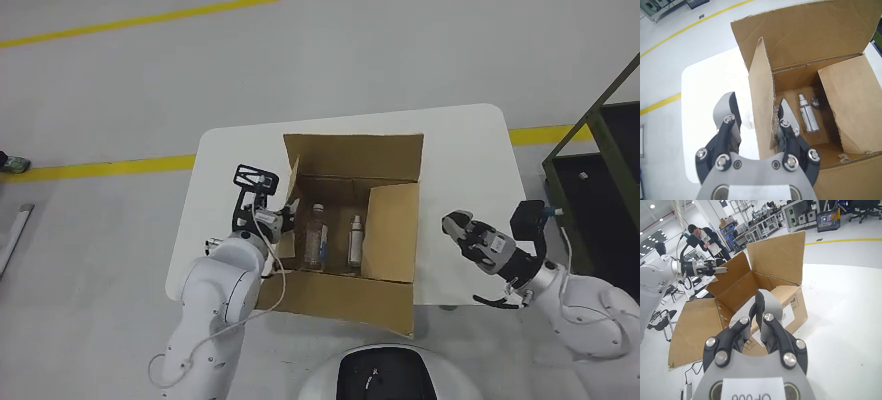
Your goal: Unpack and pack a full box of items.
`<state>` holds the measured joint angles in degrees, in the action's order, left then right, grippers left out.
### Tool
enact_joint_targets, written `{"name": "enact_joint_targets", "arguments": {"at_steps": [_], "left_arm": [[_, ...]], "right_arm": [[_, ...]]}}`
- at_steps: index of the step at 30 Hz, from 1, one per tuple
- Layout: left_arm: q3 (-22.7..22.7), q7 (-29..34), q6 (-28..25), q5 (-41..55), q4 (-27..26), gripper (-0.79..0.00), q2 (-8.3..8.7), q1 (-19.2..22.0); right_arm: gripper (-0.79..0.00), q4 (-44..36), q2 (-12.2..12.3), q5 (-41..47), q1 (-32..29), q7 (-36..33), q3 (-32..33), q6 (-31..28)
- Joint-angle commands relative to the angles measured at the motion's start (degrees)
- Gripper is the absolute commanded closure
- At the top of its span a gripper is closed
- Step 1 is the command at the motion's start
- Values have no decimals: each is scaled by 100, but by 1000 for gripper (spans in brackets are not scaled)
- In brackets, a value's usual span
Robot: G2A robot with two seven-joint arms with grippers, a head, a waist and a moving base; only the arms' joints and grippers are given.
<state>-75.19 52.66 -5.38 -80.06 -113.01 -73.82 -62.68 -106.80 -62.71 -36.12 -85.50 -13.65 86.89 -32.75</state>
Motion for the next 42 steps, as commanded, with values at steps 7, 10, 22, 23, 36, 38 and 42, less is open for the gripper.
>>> {"name": "enact_joint_targets", "arguments": {"at_steps": [7, 10, 22, 23, 36, 38, 42], "left_arm": [[-56, -529, -689, -1296, -31, -785, 101, -32], [-101, -737, -922, -1824, -51, -785, 143, -60], [-762, -1325, -1257, -3123, 548, -785, 290, -116], [-806, -1403, -1277, -3232, 625, -785, 303, -126], [-1067, -1640, -1200, -3431, 978, -785, 339, -296], [-1082, -1636, -1163, -3425, 916, -785, 338, -306], [-1154, -1652, -1063, -3303, 746, -785, 331, -286]], "right_arm": [[0, 242, -80, -79, 488, -161, -783, 118], [0, 396, -107, -223, 671, -318, -1066, 147], [0, 633, -95, -378, 862, -950, -1222, 396], [0, 626, -92, -380, 857, -958, -1205, 411], [0, 295, -79, -290, 685, -285, -903, 497], [0, 200, -78, -244, 643, -99, -811, 511], [0, 94, -59, -241, 567, -225, -703, 511]]}}
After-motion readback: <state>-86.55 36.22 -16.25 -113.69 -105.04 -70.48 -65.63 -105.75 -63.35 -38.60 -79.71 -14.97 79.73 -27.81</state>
